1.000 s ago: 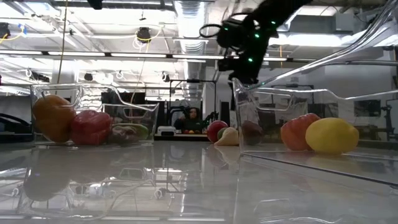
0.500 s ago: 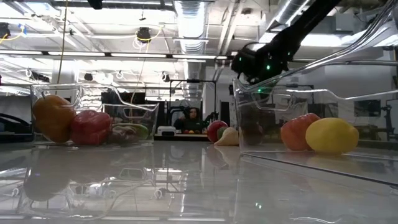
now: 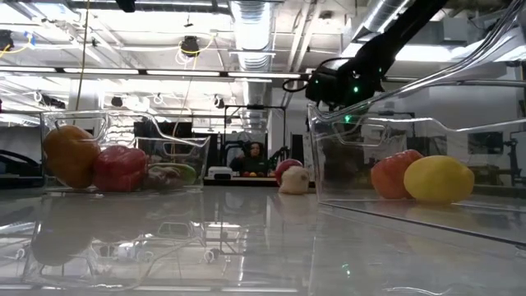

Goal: Sort produce into baskets
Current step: Put the red apple into the right transparent bin

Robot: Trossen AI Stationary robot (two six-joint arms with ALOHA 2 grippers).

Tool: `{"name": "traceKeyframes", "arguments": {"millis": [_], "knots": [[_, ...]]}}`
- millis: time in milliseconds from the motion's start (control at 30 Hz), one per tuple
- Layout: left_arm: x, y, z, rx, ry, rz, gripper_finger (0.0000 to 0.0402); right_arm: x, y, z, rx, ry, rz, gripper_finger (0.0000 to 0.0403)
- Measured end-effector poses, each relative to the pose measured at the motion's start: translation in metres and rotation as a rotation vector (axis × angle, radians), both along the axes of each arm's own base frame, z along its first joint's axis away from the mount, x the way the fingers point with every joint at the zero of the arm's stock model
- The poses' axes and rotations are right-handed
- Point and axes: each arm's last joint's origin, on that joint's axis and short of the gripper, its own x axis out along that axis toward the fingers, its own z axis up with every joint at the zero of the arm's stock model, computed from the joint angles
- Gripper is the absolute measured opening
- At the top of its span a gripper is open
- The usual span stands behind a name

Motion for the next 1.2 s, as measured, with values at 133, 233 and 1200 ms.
{"name": "traceKeyframes", "arguments": {"millis": [133, 233, 1200], "knots": [[0.0, 0.0, 0.0, 0.0, -0.001, 0.001, 0.0265, 0.002, 0.021, 0.034, 0.021, -0.006, 0.034, 0.0328], [0.0, 0.0, 0.001, 0.007, -0.005, 0.003, 0.0265, 0.002, 0.05, 0.063, 0.073, -0.061, 0.098, 0.0329], [-0.003, 0.002, 0.008, 0.083, -0.07, 0.099, 0.0265, -0.024, 0.255, 0.109, 0.391, -0.139, 0.367, 0.0396]]}}
